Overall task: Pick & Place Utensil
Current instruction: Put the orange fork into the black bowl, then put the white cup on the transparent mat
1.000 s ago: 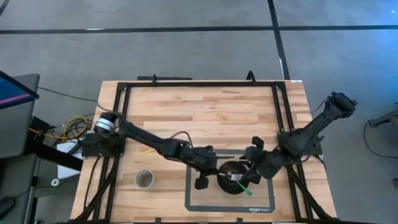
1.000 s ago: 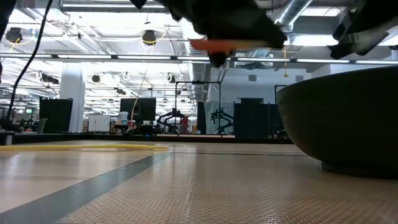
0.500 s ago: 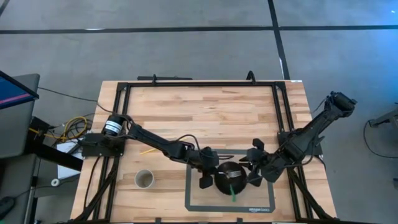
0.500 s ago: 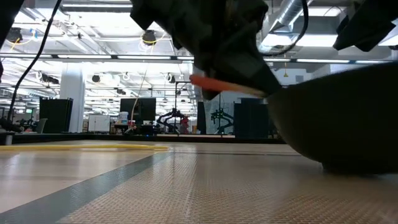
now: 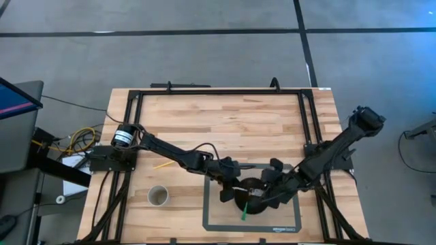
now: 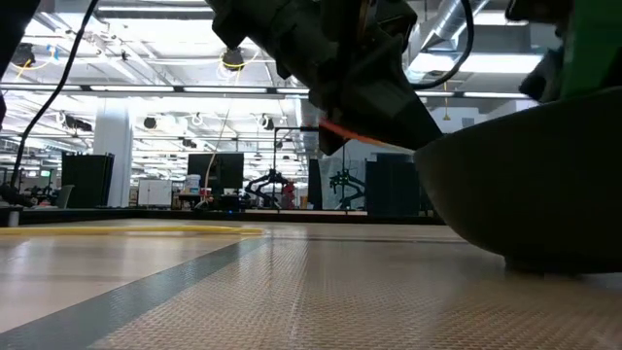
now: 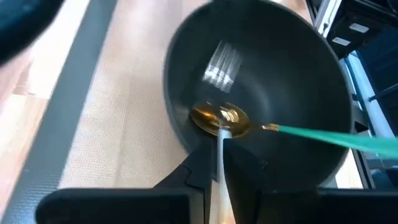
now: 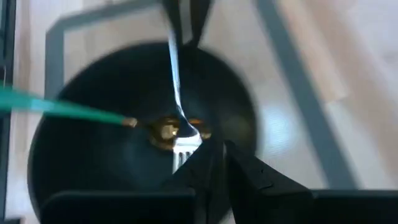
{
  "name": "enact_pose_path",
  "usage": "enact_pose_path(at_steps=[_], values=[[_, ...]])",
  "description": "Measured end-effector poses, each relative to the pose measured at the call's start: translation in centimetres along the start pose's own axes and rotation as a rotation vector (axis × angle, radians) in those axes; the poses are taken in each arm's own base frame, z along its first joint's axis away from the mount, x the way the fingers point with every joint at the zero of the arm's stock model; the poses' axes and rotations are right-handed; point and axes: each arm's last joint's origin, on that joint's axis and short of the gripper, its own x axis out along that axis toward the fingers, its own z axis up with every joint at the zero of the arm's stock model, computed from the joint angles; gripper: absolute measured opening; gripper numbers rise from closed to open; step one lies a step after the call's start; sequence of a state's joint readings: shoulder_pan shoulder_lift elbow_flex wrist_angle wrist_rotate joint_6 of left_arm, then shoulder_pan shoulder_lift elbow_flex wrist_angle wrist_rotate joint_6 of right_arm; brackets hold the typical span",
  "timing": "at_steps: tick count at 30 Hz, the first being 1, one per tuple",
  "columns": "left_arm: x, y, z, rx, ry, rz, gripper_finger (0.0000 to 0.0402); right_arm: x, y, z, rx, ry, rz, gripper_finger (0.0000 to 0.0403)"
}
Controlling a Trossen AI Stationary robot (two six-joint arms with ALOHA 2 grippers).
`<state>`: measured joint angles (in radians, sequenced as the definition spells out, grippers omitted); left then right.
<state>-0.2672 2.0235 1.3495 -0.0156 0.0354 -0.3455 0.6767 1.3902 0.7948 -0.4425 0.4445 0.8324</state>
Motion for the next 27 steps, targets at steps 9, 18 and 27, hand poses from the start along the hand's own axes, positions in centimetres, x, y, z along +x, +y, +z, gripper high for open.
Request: enact_pose_path(at_steps=[9, 18, 27], values=[[0.0, -0.2, 0.4, 0.000, -0.035, -0.035, 0.0039, 3.1, 0.0, -0.6, 0.008, 0.146, 0.004, 0.0003], [-3.6, -1.3, 2.7, 0.071, -0.114, -0.060, 0.0040, 2.2, 0.5, -0.5, -0.008, 0.111, 0.054, 0.0001], [-12.7, -1.2, 0.6, 0.078, -0.035, -0.029, 0.0040, 0.3, 2.1, 1.0, -0.237, -0.156, 0.130, 0.0003]])
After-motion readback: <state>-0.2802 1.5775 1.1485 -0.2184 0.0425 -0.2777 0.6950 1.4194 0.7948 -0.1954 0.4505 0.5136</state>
